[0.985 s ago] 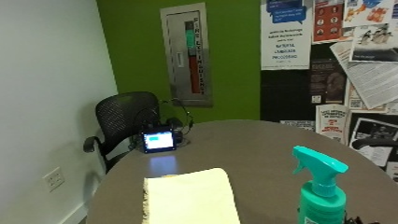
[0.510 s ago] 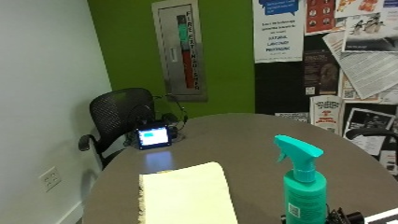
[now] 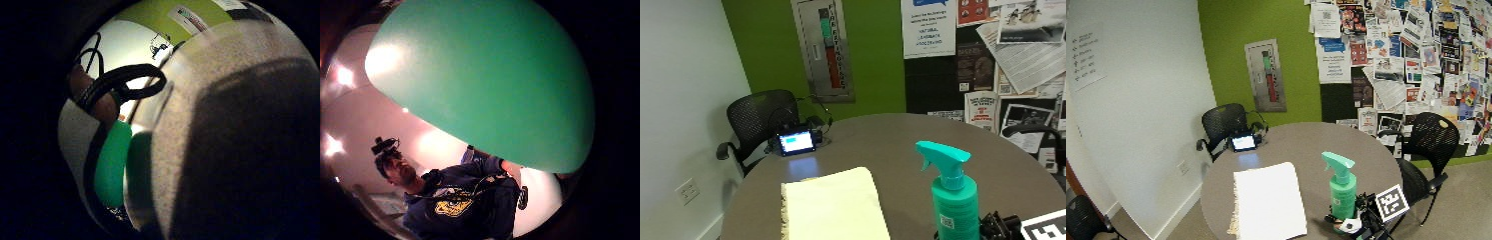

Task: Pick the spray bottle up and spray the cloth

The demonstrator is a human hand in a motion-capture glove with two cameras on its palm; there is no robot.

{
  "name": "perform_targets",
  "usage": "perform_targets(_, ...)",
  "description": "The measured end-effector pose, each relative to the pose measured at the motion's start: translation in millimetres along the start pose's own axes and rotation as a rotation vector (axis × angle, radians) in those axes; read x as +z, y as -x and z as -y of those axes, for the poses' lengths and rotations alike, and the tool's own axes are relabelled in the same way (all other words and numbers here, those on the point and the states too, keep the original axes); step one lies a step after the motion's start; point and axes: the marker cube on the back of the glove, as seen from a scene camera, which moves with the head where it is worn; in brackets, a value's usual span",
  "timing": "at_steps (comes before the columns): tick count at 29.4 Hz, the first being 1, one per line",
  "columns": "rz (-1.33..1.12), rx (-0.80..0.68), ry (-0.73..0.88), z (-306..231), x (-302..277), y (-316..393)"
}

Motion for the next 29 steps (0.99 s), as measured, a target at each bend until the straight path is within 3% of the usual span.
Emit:
perform_targets(9, -0.045, -0.022, -0.100, 8, -3, 9)
perform_targets(19, -0.054, 0.011, -0.076, 8, -1, 15)
perform_targets(29, -0.023, -0.057, -0.039, 9, 1, 19)
